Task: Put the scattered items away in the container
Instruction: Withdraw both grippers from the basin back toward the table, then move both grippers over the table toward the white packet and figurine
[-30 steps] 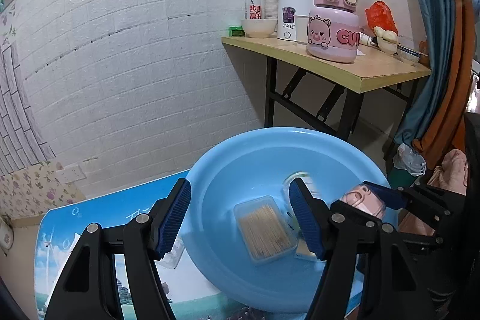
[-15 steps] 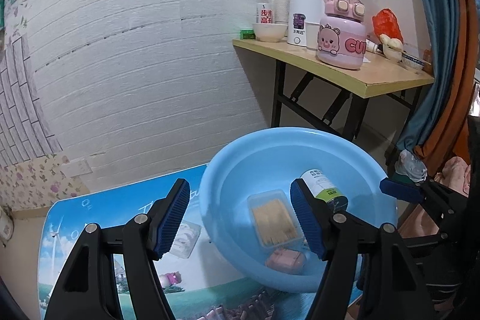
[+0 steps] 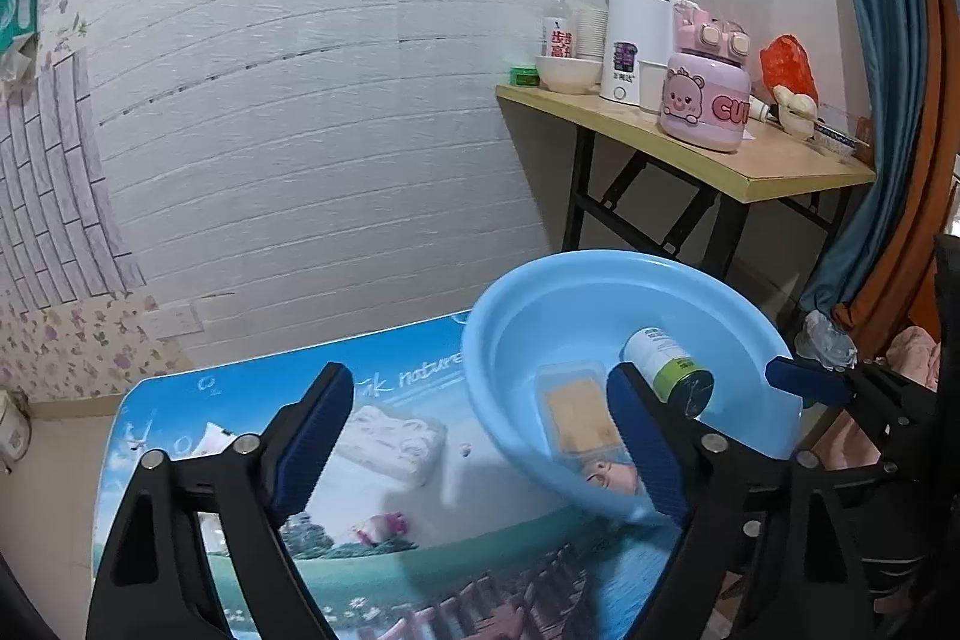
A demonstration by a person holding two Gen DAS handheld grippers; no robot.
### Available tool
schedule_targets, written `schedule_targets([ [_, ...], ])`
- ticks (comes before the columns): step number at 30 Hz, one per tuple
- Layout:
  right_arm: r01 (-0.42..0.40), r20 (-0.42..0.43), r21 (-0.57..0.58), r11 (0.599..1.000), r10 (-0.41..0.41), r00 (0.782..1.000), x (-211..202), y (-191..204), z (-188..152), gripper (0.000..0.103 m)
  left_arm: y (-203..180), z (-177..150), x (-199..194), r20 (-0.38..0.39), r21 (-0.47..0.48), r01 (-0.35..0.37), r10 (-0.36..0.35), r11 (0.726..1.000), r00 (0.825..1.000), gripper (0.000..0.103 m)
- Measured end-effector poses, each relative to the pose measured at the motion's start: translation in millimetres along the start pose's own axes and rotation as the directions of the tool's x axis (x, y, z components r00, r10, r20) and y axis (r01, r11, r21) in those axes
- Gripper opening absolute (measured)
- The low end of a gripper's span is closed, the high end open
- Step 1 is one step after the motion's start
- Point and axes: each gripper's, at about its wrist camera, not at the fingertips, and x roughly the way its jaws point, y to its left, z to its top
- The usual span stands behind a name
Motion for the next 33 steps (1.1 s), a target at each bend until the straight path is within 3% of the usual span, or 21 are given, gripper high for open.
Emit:
schedule_targets([
  [7,0.018,-0.024,0.004,1.0,-0.018,1.0,-2,15,-3,0.085,24,-8,-13,-0.014,-0.041,-0.034,0.034,0.999,0.999,0.101],
  [12,-0.002,-0.018,-0.007,1.0,0.002,1.0,-9,31,-5,0.086,42,-20,-19,-0.036,-0.086,-0.057,0.055,0.995,0.998,0.103],
  [17,-0.031,-0.002,-0.018,0.999,0.031,1.0,-15,49,-10,0.102,61,-34,-28,-0.06,-0.12,-0.088,0.081,0.989,0.995,0.103],
  [21,-0.032,0.005,-0.028,0.999,0.032,0.999,-20,62,-12,0.103,76,-43,-38,-0.067,-0.141,-0.111,0.103,0.984,0.992,0.103],
  [24,-0.05,0.045,-0.03,0.998,0.051,0.998,-26,73,-16,0.103,85,-49,-48,-0.059,-0.152,-0.123,0.115,0.981,0.992,0.103],
  [28,-0.12,0.201,-0.004,0.993,0.119,0.972,-48,83,-23,0.103,95,-59,-61,-0.049,-0.154,-0.152,0.146,0.976,0.988,0.103],
  [33,-0.13,0.094,-0.114,0.985,0.141,0.985,-46,115,-34,0.103,113,-80,-78,-0.044,-0.166,-0.193,0.189,0.967,0.981,0.103],
])
